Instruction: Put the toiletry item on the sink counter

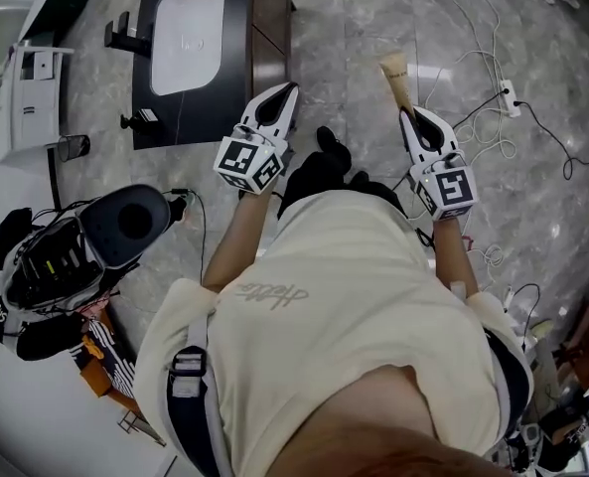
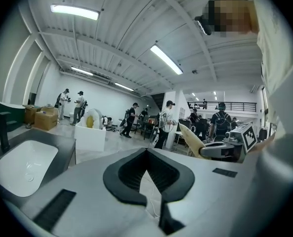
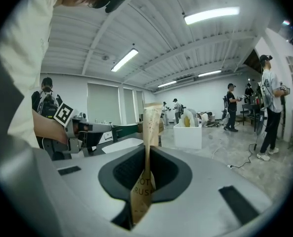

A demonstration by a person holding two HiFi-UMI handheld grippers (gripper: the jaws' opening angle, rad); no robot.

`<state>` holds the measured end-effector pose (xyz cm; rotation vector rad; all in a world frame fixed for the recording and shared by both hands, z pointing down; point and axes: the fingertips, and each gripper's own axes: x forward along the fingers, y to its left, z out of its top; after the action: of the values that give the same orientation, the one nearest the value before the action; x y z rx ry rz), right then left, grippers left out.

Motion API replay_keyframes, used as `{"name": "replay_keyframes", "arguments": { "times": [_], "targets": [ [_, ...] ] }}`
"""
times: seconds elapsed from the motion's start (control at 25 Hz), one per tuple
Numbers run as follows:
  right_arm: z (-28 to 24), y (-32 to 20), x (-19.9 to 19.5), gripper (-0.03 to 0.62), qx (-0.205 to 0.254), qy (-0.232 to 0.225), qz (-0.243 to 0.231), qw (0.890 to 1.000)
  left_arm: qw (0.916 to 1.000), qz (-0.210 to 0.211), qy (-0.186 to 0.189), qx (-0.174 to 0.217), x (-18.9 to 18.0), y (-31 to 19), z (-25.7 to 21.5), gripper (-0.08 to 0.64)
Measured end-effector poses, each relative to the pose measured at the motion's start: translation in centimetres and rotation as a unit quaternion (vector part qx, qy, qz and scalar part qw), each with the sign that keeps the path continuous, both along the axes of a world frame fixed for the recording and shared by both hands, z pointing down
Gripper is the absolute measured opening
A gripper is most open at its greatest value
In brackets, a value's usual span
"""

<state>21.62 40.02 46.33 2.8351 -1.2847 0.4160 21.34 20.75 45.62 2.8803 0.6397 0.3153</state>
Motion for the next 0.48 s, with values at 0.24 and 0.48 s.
{"name": "replay_keyframes", "arguments": {
  "times": [0.24, 0.48],
  "targets": [
    [-0.9, -4.3, 4.1, 0.021, 0.009, 0.004, -0.01, 1.0, 0.9999, -0.002, 0.0, 0.013, 4.1, -3.9, 0.0, 0.003],
    [-2.8, -14.7, 10.7, 0.021, 0.008, -0.002, -0.056, 0.998, 0.9995, -0.032, 0.003, -0.005, 9.9, -12.8, -1.4, 0.003]
  ]
}}
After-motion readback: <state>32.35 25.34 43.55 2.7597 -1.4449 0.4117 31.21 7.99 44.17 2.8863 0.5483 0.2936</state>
